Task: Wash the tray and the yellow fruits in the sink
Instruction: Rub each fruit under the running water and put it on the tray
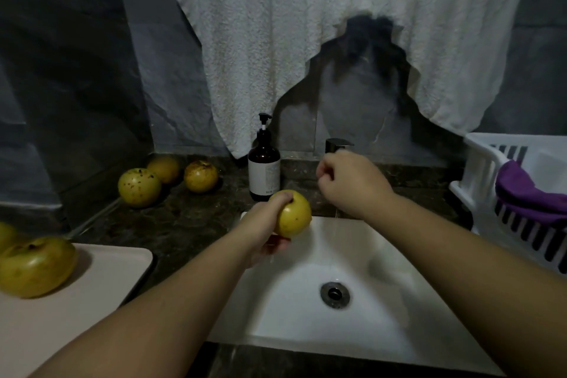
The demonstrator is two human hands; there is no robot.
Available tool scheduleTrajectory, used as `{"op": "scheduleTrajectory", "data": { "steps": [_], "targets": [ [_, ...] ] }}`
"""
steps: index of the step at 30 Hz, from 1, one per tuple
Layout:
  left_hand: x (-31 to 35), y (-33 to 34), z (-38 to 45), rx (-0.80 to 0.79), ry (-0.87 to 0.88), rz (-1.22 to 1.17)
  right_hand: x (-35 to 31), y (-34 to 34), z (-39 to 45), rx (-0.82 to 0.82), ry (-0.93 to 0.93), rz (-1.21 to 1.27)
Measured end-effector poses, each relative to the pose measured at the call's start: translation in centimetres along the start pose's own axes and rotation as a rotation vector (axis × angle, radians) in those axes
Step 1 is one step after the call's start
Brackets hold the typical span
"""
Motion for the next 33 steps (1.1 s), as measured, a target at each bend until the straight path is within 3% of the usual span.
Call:
{"op": "scheduleTrajectory", "data": {
  "steps": [6,13,16,19,21,22,23,28,33],
  "targets": [
    [1.1,0.6,0.1,0.001,-0.001,-0.099,3.1,1.1,1.9,-0.092,0.046,-0.198],
    [1.6,0.7,-0.2,0.011,0.004,-0.116,2.1,0.2,0.9,-0.094,0.020,-0.281],
    [1.2,0.3,-0.4,0.014,-0.004,-0.089,-0.5,-0.4,0.2,-0.080,-0.059,-0.172],
    [0.6,-0.5,-0.6,0.033,-0.038,-0.088,-1.6,2.6,-2.2,-0.456,-0.096,-0.210],
    [0.2,-1.4,-0.7,0.053,-0.066,-0.111,-1.1,4.6,-4.8,-0.800,-0.001,-0.216],
    [0.2,-1.8,-0.7,0.054,-0.074,-0.140,-1.0,5.2,-5.4,-0.885,0.078,-0.150],
    [0.3,-2.0,-0.7,0.048,-0.085,-0.178,-1.2,5.3,-5.3,-0.879,0.152,-0.058],
    [1.0,-2.9,-0.5,0.053,-0.159,-0.371,-3.1,4.6,0.8,-0.455,0.471,0.513],
    [1.8,-2.7,0.5,0.071,-0.184,-0.479,-4.2,6.6,6.0,-0.452,0.801,0.885]
  ]
}}
Point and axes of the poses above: each hand's wrist, its own z-axis towards the middle knuckle, its own y-axis out of the palm, x = y × z, the point moved 7 cm from there along z, towards the middle knuckle, and after that the axes turned 12 degrees about x, right-handed, at the moved point
